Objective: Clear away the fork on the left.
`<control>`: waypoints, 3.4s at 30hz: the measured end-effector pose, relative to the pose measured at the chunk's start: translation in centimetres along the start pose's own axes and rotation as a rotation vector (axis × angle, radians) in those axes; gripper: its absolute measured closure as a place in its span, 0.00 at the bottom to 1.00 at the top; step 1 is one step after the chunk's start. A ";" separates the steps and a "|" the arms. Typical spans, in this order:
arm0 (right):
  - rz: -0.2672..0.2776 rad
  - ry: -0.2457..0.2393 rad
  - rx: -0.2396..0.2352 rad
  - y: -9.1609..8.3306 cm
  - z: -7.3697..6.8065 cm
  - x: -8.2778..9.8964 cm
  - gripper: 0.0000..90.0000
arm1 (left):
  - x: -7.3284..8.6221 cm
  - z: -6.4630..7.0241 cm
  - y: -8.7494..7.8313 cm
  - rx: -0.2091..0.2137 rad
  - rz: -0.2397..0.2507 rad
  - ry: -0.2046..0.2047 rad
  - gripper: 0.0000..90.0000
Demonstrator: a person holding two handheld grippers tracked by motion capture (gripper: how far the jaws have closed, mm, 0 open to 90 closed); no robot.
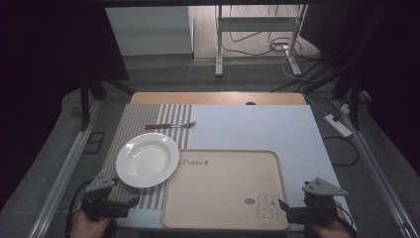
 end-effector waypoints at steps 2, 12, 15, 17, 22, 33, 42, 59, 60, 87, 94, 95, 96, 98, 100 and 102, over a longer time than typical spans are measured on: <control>0.002 -0.004 -0.002 0.0 -0.1 0.0 0.00 | 0.0 0.0 0.0 0.009 0.001 -0.006 0.00; -0.001 -0.019 -0.015 0.0 -0.2 0.0 0.00 | -0.1 -0.1 0.0 0.032 0.008 -0.018 0.01; 0.004 -0.013 -0.020 0.1 -0.1 0.0 0.00 | -0.1 0.0 0.0 0.034 0.006 -0.017 0.01; -0.001 -0.008 -0.025 0.1 -0.1 0.0 0.00 | -0.1 0.0 0.0 0.035 0.004 -0.016 0.01; -0.003 -0.011 -0.023 0.2 -0.1 0.0 0.00 | 0.0 -0.2 -0.1 0.033 0.007 -0.021 0.01; -0.014 -0.025 -0.020 0.2 -0.3 0.1 0.00 | -0.4 0.0 0.5 0.019 -0.017 0.021 0.01; -0.021 -0.029 -0.025 0.2 -0.4 0.1 0.00 | -0.9 0.1 1.2 0.052 -0.023 0.022 0.01; -0.031 -0.040 -0.023 0.3 -0.5 0.2 0.00 | -1.6 -1.6 2.7 0.069 0.005 -0.001 0.00; -0.031 -0.040 -0.023 0.3 -0.5 0.2 0.00 | -1.6 -1.6 2.7 0.069 0.005 -0.001 0.00; -0.039 -0.043 -0.020 0.4 -0.5 0.2 0.00 | -4.3 -3.9 7.2 0.084 -0.041 0.002 0.00; -0.043 -0.043 -0.022 0.4 -0.5 0.3 0.00 | -5.5 -4.9 8.9 0.079 -0.059 0.015 0.00; -0.044 -0.043 -0.022 0.4 -0.5 0.3 0.00 | -5.6 -5.0 9.1 0.079 -0.061 0.016 0.00; -0.044 -0.043 -0.022 0.4 -0.5 0.3 0.00 | -5.6 -5.0 9.1 0.079 -0.061 0.016 0.00; -0.046 -0.044 -0.023 0.4 -0.5 0.3 0.00 | -5.9 -5.3 9.5 0.085 -0.063 0.015 0.00; -0.047 -0.044 -0.023 0.4 -0.5 0.3 0.00 | -6.4 -5.6 10.1 0.089 -0.070 0.010 0.00; -0.050 -0.044 -0.021 0.4 -0.5 0.3 0.00 | -6.5 -5.7 10.4 0.089 -0.073 0.009 0.00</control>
Point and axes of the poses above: each handheld gripper's, and its own axes: y roughly forward along the jaws, x roughly out of its underside, z roughly to its right, the point moved 7 cm from there along y, roughly forward along the jaws, and after that the axes turned 7 degrees about z, right-handed, at the moved point
